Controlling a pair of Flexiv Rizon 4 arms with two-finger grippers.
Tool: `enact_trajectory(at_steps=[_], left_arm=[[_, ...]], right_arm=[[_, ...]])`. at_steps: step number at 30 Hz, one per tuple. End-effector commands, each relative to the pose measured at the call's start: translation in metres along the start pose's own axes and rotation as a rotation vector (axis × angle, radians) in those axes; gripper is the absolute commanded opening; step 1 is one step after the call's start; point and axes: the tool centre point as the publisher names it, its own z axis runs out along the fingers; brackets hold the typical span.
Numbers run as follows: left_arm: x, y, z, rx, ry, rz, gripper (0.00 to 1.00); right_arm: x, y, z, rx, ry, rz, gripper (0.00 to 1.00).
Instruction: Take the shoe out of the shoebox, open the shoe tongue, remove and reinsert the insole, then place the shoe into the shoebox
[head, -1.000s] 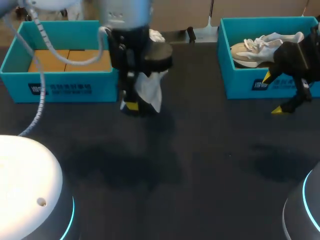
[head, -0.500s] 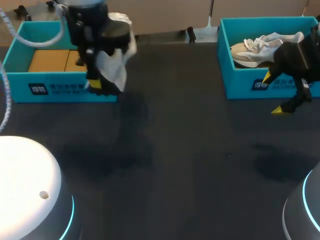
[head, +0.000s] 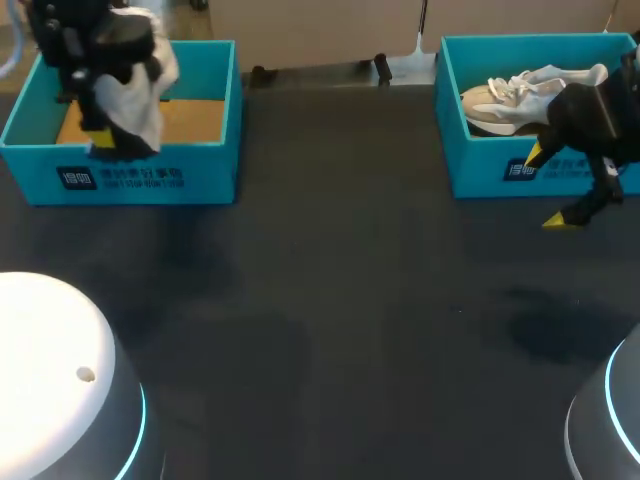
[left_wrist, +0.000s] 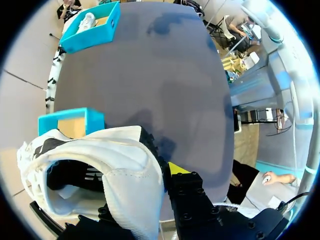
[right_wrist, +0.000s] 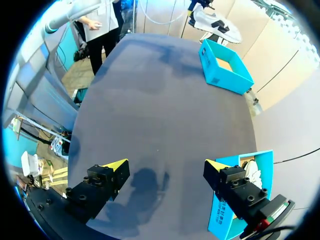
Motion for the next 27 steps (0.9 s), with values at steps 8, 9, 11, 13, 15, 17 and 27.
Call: enact_trajectory(at_steps=[8,9,11,13,15,17,27], left_arm=[[-0.037,0.09,0.001,0.036,0.004,-0.08,0.0],[-0.04,0.095,0.0,0.043,0.011,-0.07,0.0],[-0.046,0.107,-0.002,0.055,0.016,-0.072,0.0],[-0.053,0.118,-0.002,0.028,-0.002,-0.105,0.0],[-0.06,0.128,-0.003,0.019,-0.005,-0.106,0.0],[-0.068,0.14,-0.004,0.019,-0.005,-0.103,0.0],[-0.108,0.183,-0.014,-0.052,-0.081,-0.003,0.0]], right_arm=[[-0.002,0.001,0.002,0.004,0.003,0.001,1.0],[-0.002,0.001,0.002,0.004,0.003,0.001,1.0],[-0.002,0.001,0.002,0.004,0.003,0.001,1.0],[-0.002,0.001,0.002,0.004,0.003,0.001,1.0],[-0.002,0.001,0.002,0.004,0.003,0.001,1.0],[-0.002,0.001,0.002,0.004,0.003,0.001,1.0],[-0.002,0.001,0.002,0.004,0.003,0.001,1.0]])
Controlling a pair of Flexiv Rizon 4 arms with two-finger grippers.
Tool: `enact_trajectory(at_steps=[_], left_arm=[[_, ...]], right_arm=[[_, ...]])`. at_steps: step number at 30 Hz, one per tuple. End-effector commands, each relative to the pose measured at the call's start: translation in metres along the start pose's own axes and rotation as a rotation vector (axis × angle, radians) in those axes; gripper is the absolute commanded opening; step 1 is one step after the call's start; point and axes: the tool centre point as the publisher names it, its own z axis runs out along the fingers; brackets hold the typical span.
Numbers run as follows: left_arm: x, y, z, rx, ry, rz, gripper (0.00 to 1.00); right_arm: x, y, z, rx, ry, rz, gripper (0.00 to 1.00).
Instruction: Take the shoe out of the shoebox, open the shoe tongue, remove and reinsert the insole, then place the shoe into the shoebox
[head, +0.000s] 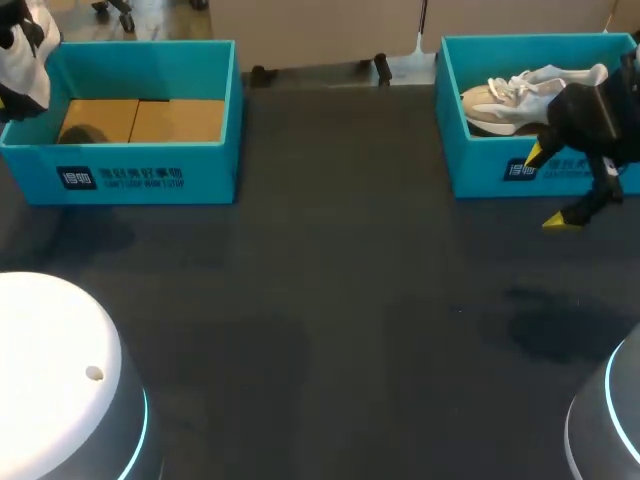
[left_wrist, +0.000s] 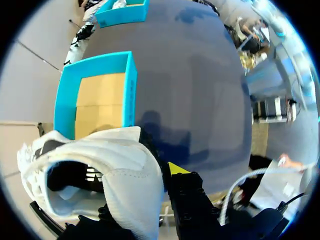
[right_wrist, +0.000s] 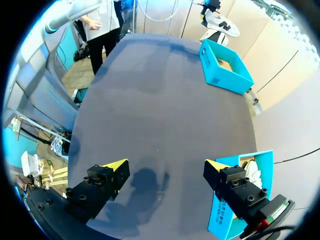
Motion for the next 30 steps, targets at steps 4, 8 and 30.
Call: enact_trajectory(at_steps=[4,8,30], left_arm=[[-0.034,0.021,-0.007,-0.053,-0.009,0.078,0.0],[-0.06,0.032,-0.008,-0.043,-0.015,0.092,0.0],[-0.178,0.047,0.019,-0.012,0.032,0.061,0.0]], right_arm=[[-0.002,0.001,0.002,0.004,0.003,0.001,1.0],[-0.002,0.001,0.002,0.004,0.003,0.001,1.0],[-0.002,0.001,0.002,0.004,0.003,0.001,1.0]])
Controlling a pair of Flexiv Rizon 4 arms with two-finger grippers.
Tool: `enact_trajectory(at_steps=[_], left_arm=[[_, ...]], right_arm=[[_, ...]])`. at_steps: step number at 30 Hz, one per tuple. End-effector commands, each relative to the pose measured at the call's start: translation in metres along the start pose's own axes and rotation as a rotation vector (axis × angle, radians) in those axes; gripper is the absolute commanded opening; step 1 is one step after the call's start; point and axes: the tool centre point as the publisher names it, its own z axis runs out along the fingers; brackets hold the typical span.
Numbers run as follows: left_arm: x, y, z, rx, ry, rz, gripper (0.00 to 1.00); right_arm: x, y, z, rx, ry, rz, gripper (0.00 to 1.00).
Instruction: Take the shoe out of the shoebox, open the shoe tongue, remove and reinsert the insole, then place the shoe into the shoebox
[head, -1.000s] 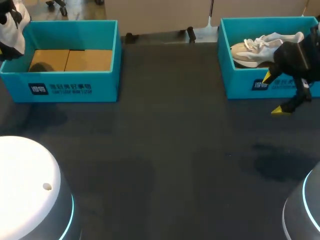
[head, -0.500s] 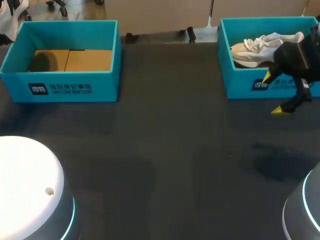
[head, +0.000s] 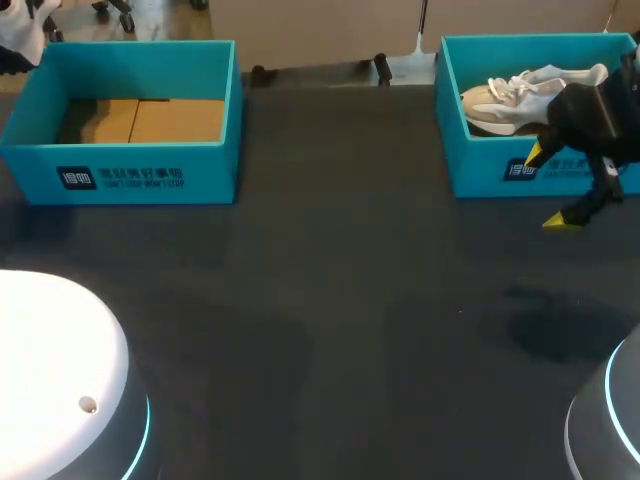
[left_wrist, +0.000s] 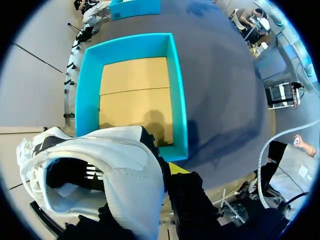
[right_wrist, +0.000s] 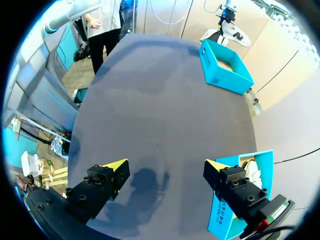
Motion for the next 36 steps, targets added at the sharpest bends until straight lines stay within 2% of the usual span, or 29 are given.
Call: enact_trajectory(at_steps=[1,17,18,20,21,22,24,30,33,36], left_arm=[[-0.027,-0.002,0.0,-0.006,0.07,-0.014,0.0],[-0.027,-0.002,0.0,-0.006,0.07,-0.014,0.0],[-0.022,-0.007,0.0,-0.034,0.029,0.047,0.0],[-0.017,-0.01,0.001,-0.047,0.029,0.184,0.0],[-0.013,-0.011,0.002,-0.092,0.003,0.231,0.0],[-0.012,-0.013,0.004,-0.125,0.041,0.32,0.0],[-0.009,-0.013,0.003,-0.085,0.013,0.388,0.0],[-0.009,-0.009,0.002,-0.139,-0.012,0.579,0.0],[-0.016,-0.003,0.0,-0.166,-0.022,0.705,0.0],[-0.027,0.003,-0.001,-0.122,0.048,0.853,0.0]], right_arm=[[-0.002,0.001,0.002,0.004,0.003,0.001,1.0],[-0.002,0.001,0.002,0.004,0.003,0.001,1.0],[-0.002,0.001,0.002,0.004,0.003,0.001,1.0],[-0.002,0.001,0.002,0.004,0.003,0.001,1.0],[-0.002,0.001,0.002,0.004,0.003,0.001,1.0],[-0.002,0.001,0.002,0.004,0.003,0.001,1.0],[-0.002,0.001,0.002,0.004,0.003,0.001,1.0],[-0.002,0.001,0.002,0.004,0.003,0.001,1.0],[-0.002,0.001,0.002,0.004,0.003,0.001,1.0],[-0.002,0.001,0.002,0.004,0.003,0.001,1.0]])
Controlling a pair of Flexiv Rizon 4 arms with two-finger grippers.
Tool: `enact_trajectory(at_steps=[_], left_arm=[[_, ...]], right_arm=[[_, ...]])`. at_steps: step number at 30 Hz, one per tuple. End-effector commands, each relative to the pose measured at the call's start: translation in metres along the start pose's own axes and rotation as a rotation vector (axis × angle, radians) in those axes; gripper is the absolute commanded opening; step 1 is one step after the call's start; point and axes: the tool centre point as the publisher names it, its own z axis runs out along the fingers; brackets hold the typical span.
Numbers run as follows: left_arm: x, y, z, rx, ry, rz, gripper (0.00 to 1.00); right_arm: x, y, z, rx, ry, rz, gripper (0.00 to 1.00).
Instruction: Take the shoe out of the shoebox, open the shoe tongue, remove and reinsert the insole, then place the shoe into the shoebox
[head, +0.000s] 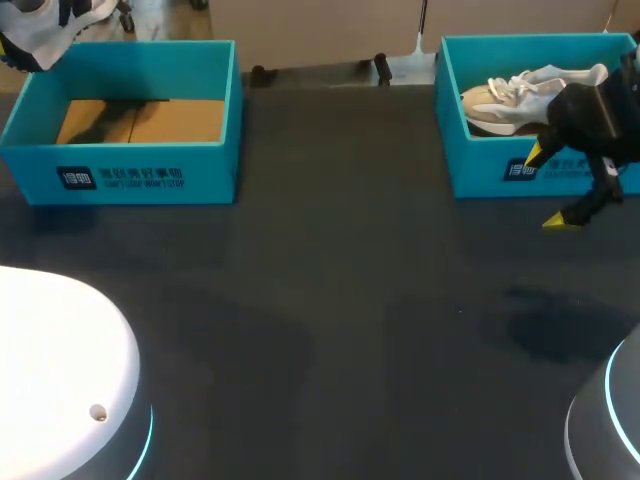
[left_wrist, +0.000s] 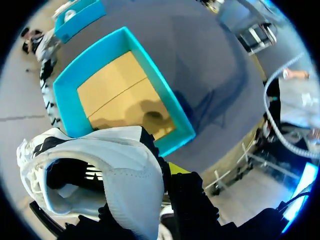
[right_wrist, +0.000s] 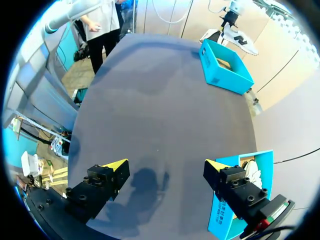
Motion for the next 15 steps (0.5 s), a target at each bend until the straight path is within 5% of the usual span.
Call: enact_trajectory(at_steps=[1,6,15], left_arm=[[-0.003,0.009,0.001,0.001,0.033,0.415,0.0],[-0.013,0.018,0.005,-0.016,0.138,0.707,0.0],[-0.022,0.031,-0.005,0.041,0.124,1.102,0.0]], right_arm=[[-0.002,0.001,0.002,0.004,0.003,0.001,1.0],[-0.002,0.001,0.002,0.004,0.003,0.001,1.0],[-0.002,0.001,0.002,0.004,0.003,0.001,1.0]])
